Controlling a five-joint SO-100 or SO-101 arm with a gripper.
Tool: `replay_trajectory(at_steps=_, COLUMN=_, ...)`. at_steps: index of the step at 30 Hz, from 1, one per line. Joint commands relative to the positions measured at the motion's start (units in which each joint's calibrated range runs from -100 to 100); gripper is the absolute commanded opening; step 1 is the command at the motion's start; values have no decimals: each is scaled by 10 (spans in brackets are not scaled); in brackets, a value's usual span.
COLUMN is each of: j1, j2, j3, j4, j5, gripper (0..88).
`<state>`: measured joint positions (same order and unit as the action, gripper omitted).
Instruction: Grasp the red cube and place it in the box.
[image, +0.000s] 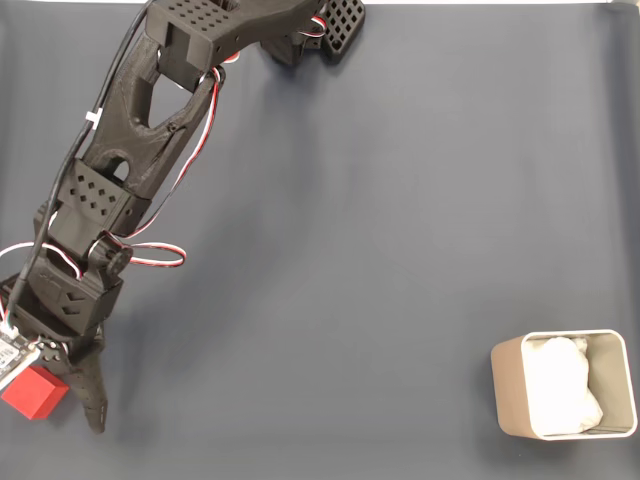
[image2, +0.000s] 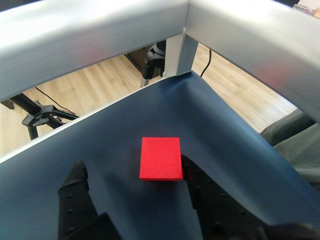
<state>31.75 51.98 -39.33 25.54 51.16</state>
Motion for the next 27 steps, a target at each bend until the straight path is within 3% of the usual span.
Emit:
replay_trajectory(at_steps=1, j1=-8, j2=-61, j3=-5, j4=-4, j5=3, gripper=419)
replay_trajectory(at_steps=16, j1=-8, j2=-121, j3=63, j4=41, j5=21, gripper=419)
replay_trajectory(at_steps=27, j1=-10, j2=-102, j3=-17, j4=95, j5=11, gripper=417)
